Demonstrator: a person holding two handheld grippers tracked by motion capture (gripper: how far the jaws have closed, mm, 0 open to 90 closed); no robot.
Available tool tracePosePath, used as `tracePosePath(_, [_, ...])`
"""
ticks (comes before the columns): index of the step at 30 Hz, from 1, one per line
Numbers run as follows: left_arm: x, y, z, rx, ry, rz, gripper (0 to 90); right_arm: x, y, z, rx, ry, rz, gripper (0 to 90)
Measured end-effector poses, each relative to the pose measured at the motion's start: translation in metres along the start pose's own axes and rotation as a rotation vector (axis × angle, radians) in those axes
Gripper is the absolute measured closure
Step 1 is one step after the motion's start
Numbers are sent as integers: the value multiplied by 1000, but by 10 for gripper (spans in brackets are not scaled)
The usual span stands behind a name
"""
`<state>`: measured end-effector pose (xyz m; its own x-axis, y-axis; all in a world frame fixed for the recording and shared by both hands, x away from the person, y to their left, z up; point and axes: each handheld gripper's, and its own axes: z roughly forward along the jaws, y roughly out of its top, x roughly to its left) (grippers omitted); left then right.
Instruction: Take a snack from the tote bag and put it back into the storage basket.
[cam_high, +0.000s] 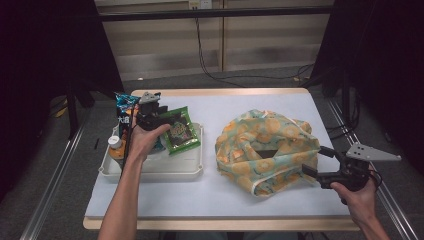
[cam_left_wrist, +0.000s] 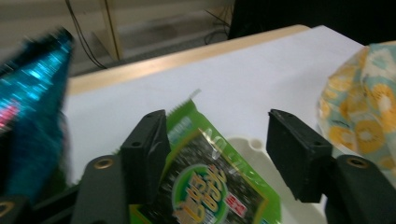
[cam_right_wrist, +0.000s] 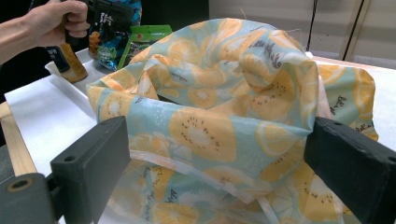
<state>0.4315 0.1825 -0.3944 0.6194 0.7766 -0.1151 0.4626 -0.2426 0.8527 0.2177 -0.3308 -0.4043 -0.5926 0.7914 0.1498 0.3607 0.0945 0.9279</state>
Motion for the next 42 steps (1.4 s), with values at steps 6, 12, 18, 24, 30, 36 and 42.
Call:
tracePosePath(6, [-14,-9,-2,28,-88,29,686,0,0,0,-2,-3,2,68])
tracePosePath(12, [-19,-23,-5,103,-117,56,900,1,-1,1,7,-1,-1,69])
tracePosePath(18, [-21,-40,-1,175,-138,77,900,1,-2,3,11,2,-1,73])
tracePosePath(24, [-22,-51,4,277,-141,109,900,1,-3,3,11,2,0,75])
tracePosePath(30, [-12,-64,13,379,-120,106,900,2,-3,2,8,6,-6,91])
tracePosePath(36, [-9,-66,21,420,-82,79,900,1,-3,2,14,11,-3,91])
tracePosePath(42, [-7,-63,32,434,-32,49,892,1,-3,3,17,8,-2,91])
